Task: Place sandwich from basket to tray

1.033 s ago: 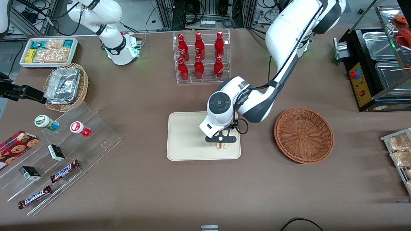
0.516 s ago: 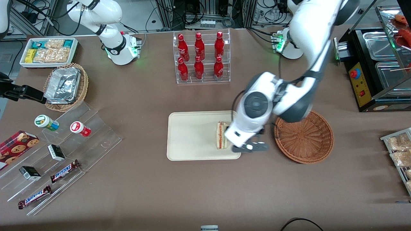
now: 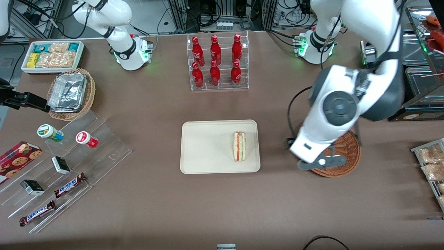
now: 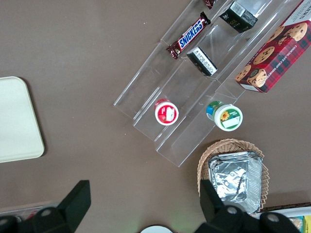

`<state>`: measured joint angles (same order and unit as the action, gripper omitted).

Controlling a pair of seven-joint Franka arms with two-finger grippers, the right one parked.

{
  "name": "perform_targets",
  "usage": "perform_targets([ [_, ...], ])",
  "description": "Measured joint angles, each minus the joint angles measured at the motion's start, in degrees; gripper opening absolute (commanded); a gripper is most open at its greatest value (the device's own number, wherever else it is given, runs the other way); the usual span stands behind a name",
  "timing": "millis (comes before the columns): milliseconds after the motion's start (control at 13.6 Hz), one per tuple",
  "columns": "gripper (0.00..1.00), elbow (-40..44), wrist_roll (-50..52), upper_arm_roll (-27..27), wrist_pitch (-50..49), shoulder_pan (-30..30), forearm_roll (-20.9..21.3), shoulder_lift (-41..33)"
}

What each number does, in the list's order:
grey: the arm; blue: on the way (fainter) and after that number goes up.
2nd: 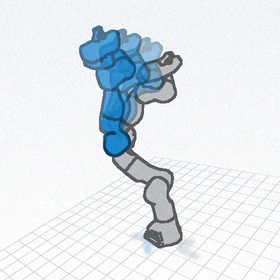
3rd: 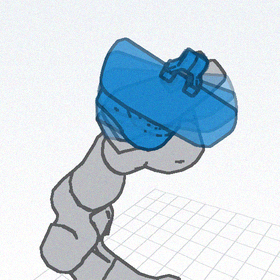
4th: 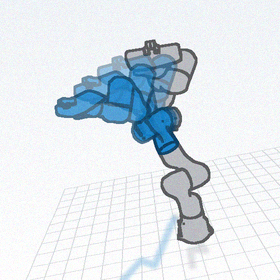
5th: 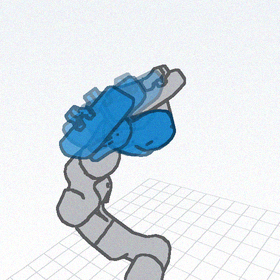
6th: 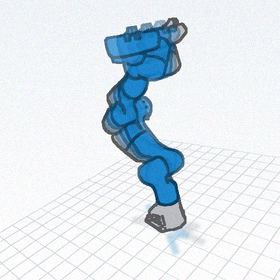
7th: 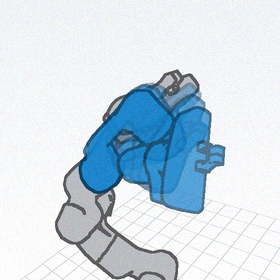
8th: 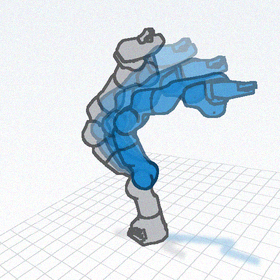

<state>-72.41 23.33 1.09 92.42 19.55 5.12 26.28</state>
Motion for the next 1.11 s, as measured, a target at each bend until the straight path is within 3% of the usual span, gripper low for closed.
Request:
perform_targets([
  [516, 1.0, -3.12, -17.83, -10.15, -12.71, -0.28, -1.41, -12.94],
  [811, 1.0, -6.42, -19.16, -7.02, -17.22, -7.76, -1.71, -19.63],
  [1107, 1.0, -6.97, -19.13, -5.22, -20.42, -9.27, -2.39, -22.4],
])
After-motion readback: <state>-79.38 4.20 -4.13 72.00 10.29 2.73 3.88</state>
